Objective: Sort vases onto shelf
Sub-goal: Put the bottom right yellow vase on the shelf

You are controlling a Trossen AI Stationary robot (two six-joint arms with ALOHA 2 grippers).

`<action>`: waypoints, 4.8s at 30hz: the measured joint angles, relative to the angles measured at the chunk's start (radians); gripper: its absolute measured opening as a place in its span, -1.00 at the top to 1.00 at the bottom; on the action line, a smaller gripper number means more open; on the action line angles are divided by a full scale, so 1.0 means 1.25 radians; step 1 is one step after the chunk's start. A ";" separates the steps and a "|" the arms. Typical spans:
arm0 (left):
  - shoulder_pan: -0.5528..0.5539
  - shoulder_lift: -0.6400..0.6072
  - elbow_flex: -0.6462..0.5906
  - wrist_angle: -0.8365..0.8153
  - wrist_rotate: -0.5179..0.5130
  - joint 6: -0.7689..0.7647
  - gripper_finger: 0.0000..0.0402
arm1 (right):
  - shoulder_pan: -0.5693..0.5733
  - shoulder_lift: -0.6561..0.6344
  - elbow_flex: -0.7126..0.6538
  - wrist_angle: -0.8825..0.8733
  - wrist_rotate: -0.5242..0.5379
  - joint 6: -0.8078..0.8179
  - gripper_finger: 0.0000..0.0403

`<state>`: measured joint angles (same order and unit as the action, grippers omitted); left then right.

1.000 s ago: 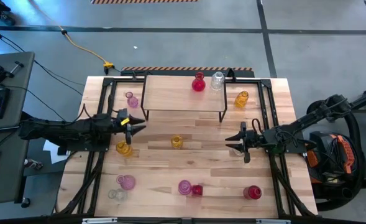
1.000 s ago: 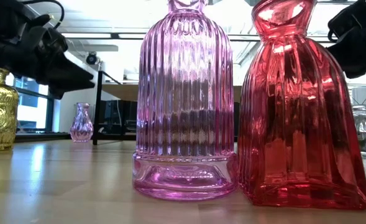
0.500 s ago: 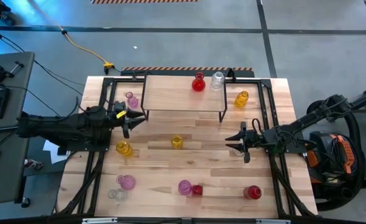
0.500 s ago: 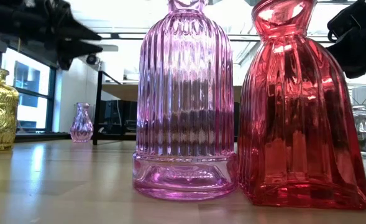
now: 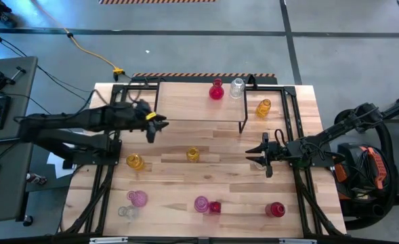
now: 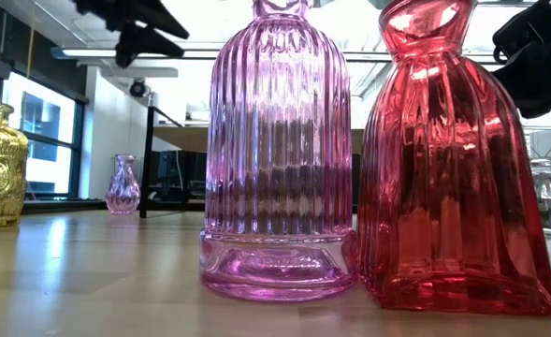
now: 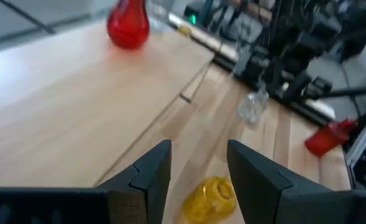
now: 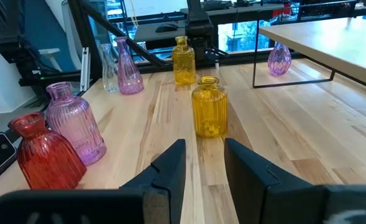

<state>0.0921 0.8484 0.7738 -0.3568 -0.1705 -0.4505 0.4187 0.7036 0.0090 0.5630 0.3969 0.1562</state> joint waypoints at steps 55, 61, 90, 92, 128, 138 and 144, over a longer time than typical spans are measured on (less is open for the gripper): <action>-0.150 0.547 0.221 -0.037 0.127 0.401 0.27 | 0.000 0.002 -0.001 -0.004 -0.005 0.000 0.53; -0.147 0.562 0.219 -0.055 0.124 0.406 0.27 | 0.000 0.002 -0.001 -0.005 -0.005 0.000 0.53; -0.135 0.630 0.222 -0.019 0.127 0.420 0.27 | 0.000 0.006 -0.001 -0.046 -0.006 0.000 0.53; -0.135 0.630 0.222 -0.020 0.126 0.420 0.30 | 0.000 0.008 -0.001 -0.048 -0.006 0.000 0.53; -0.135 0.627 0.223 -0.033 0.099 0.399 0.92 | 0.000 0.008 0.000 -0.053 -0.006 0.000 0.53; -0.139 0.630 0.280 -0.112 0.077 0.405 0.93 | 0.000 0.007 0.000 -0.053 -0.006 0.000 0.53; -0.142 0.629 0.282 -0.120 0.075 0.405 0.93 | 0.000 0.007 0.000 -0.053 -0.006 0.000 0.53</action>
<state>-0.0853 1.6352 1.1267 -0.5064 -0.0761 0.0563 0.4187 0.7129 0.0086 0.4965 0.3893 0.1558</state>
